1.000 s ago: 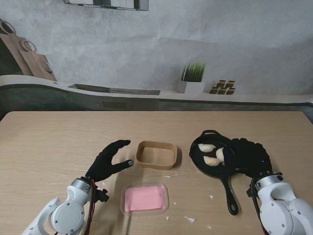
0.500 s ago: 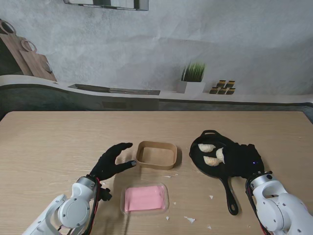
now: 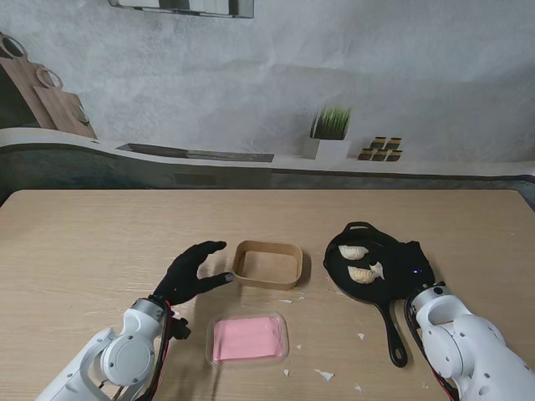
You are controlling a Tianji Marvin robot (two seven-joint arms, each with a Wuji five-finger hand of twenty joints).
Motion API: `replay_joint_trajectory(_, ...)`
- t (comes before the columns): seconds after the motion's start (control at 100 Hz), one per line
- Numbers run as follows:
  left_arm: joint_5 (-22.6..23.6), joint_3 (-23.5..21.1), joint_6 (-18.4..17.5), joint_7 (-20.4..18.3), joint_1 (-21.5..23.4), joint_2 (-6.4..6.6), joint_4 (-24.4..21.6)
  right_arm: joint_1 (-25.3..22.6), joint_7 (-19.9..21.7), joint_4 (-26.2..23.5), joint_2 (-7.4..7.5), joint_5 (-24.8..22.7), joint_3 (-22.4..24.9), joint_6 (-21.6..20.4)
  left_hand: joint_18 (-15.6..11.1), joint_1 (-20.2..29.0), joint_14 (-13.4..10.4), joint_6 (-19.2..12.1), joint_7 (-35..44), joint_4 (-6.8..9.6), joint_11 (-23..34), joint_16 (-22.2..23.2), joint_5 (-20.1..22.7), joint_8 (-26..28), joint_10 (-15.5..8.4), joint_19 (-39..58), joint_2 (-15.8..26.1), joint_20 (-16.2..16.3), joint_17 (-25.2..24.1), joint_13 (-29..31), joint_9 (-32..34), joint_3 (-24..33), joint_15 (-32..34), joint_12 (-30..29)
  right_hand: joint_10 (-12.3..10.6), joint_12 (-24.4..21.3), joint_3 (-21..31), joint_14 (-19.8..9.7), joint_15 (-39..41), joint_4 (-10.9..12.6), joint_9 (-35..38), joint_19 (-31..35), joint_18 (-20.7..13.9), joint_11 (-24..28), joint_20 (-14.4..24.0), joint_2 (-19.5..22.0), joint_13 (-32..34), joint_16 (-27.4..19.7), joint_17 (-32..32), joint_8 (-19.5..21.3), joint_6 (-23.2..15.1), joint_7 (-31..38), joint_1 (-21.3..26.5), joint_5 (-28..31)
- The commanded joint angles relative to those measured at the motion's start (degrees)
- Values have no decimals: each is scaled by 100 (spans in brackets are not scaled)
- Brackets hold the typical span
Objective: Load dumplings into a food container
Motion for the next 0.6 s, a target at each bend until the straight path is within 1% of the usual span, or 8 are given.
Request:
replay_joint_trajectory(0.0,27,-40,-20,-68,14,-13,21,73,140,-68,-14,-72,-92,49,-152,109,-39,9,56,51,71,39,51,3,-31,-46,-88,41,-108,-21,37,111,16,56,-150,-53,179,-147,-91,-122,104,-221,-107,-151,-48,-310,-195,-73,-197,-87,-159,4,-155,-86)
replay_joint_trajectory(0.08,42,-67,-41,-64,23,-10,25,182,298,-55,6,-157,-218,163,-158,116,-42,12,54,52,73,43,48,3,-36,-52,-108,42,-128,-31,39,126,9,58,-143,-55,191,-174,-113,-128,79,-278,-113,-167,-35,-330,-202,-85,-196,-90,-134,-3,-165,-125)
replay_joint_trajectory(0.27,106,-96,-73,-37,20,-7,37,438,435,56,39,-324,-513,311,-186,109,-65,11,59,52,79,59,43,8,-42,-65,-143,46,-171,-61,50,164,-8,64,-133,-28,252,-233,-72,-142,115,-381,-112,-112,17,-406,-183,-66,-213,-78,-138,40,-183,-136)
replay_joint_trajectory(0.41,145,-95,-69,-30,17,-3,47,596,639,162,76,-490,-691,420,-207,99,-78,8,67,50,85,73,44,14,-34,-80,-167,48,-214,-93,58,197,-18,70,-134,7,297,-259,-90,-147,159,-474,-121,-35,30,-434,-190,-74,-244,-64,-160,72,-201,-131)
replay_joint_trajectory(0.59,201,-92,-47,-11,12,0,52,719,720,325,104,-600,-849,509,-228,82,-99,-16,81,45,99,87,56,23,-54,-91,-206,49,-247,-117,80,228,-23,83,-128,13,340,-272,-118,-156,170,-609,-105,-21,44,-504,-189,-87,-243,-48,-170,88,-201,-132)
